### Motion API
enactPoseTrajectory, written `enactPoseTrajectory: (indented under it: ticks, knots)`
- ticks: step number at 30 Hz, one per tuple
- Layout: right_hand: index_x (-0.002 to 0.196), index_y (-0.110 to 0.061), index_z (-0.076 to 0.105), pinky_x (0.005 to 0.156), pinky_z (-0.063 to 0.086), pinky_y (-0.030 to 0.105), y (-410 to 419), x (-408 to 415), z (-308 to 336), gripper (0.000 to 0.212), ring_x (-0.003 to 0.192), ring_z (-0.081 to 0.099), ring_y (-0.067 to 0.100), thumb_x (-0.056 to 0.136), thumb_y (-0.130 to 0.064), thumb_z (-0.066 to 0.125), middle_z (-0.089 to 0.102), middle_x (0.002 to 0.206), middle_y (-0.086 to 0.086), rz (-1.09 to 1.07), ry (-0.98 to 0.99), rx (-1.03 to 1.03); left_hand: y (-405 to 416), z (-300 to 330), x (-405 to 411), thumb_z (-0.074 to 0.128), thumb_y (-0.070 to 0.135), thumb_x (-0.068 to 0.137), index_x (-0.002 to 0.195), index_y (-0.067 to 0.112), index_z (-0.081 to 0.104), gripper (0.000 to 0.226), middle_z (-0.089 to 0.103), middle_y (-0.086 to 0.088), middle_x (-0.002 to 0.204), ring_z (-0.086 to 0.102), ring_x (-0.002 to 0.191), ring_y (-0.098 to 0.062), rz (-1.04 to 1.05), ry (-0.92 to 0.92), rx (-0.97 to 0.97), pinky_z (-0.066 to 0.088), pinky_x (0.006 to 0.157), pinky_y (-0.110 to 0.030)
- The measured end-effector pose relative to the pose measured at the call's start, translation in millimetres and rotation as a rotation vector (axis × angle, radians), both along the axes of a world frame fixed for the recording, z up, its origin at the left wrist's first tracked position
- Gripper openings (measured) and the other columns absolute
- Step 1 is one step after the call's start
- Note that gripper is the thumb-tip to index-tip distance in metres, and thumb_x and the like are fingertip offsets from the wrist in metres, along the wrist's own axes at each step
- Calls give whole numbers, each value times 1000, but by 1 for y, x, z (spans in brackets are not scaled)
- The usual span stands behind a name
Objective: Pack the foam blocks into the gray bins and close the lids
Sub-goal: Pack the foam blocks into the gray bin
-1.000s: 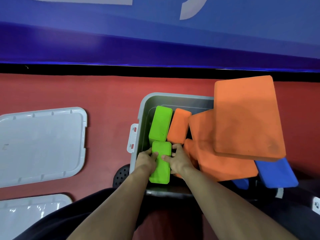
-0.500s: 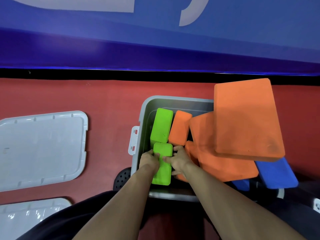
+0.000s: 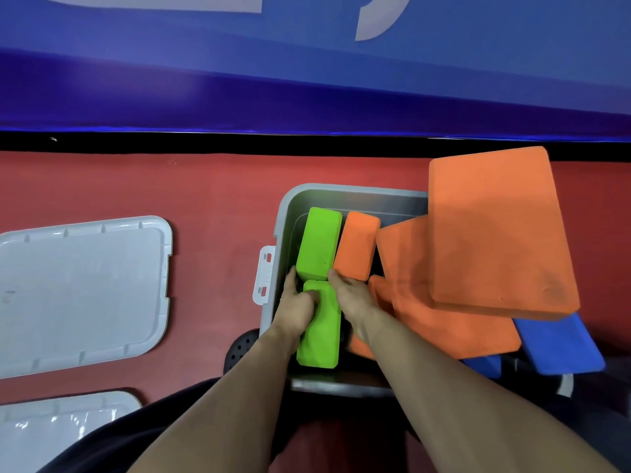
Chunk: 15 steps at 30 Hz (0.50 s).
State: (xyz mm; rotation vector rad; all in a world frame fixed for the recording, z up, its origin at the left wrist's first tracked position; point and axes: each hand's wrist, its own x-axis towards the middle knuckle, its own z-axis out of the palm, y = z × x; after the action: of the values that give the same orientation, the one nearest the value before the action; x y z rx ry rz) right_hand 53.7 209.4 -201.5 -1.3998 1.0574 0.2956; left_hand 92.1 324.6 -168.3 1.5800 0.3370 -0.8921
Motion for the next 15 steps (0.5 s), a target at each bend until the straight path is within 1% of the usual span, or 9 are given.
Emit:
enactPoseTrajectory:
  ticks: [2,5,6,8,10,12,15]
  knots:
    - [121,-28,72,104,52,43,-1,3,-2,90,113,67,19,55,-87,58,72,121,-8,-12,13,57,-1,2,-1,47,-3,92,152,28,38,68,68,5,119,70,98,-14,4,-14,0,59,70,-30]
    - [112,-27,77,100,55,43,2,7,-1,92,106,70,19,50,-93,64,75,112,-9,-14,2,25,1,3,0,47,0,96,154,28,36,66,66,9,112,69,94,-13,-12,-22,26,57,70,-29]
    - [108,-24,77,98,55,44,4,8,4,88,104,70,20,54,-91,65,75,110,-6,-16,5,-4,3,2,0,47,2,97,155,29,34,66,66,9,111,69,93,-13,-26,-19,37,58,71,-30]
    - [106,-18,78,96,56,45,5,10,9,70,103,69,23,72,-78,65,75,109,-1,-31,10,-66,5,2,0,47,3,97,156,32,33,66,67,9,110,70,93,-15,-60,-12,52,60,76,-33]
    - [111,-16,76,96,56,48,4,10,12,55,103,69,25,87,-64,64,74,112,2,-74,-1,-109,6,0,1,47,2,96,155,33,33,68,68,8,112,70,96,-18,-88,-16,62,61,84,-40]
    - [111,-16,76,95,56,48,2,9,11,47,101,70,24,91,-57,65,75,110,2,-82,-20,-106,7,-4,1,48,1,93,156,35,33,73,71,4,114,72,98,-23,-90,-11,54,60,88,-47]
    - [100,-21,80,91,59,43,3,5,10,32,92,73,19,87,-49,73,78,98,-2,19,-36,-87,8,-8,-1,51,0,88,157,38,29,82,74,0,113,74,97,-27,-103,-5,35,60,86,-52]
